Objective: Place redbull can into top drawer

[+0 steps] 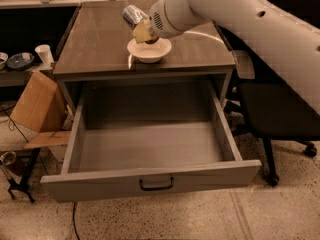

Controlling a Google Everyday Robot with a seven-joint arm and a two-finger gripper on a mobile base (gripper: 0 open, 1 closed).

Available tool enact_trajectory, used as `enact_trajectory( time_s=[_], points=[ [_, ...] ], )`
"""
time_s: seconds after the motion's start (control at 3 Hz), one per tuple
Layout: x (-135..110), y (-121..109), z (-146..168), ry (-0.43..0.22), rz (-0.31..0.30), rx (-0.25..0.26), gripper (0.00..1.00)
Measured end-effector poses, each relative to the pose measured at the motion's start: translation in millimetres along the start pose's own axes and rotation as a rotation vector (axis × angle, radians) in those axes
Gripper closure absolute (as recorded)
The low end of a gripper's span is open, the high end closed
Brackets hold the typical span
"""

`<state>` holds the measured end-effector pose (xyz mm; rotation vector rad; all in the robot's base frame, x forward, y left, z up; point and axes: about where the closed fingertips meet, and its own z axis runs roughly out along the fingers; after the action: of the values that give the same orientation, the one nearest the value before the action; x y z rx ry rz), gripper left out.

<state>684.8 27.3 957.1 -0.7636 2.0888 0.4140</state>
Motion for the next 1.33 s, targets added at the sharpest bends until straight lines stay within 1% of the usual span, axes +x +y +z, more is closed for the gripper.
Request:
enact_trajectory(
  time_s=[0.33,0.67,1.0,1.33],
  points=[
    [40.9,23.5,10.1,0.05,-0.009,-0.198,1.0],
    [95.2,40.8,-4.6,0.063,-0.017,-0.379,1.0],
    [162.4,42.6,-8.9,0.143,-0.014,-0.515,1.0],
    [226.6,40.8,4.4,0.275,0.022,-0.581,1.0]
  ],
)
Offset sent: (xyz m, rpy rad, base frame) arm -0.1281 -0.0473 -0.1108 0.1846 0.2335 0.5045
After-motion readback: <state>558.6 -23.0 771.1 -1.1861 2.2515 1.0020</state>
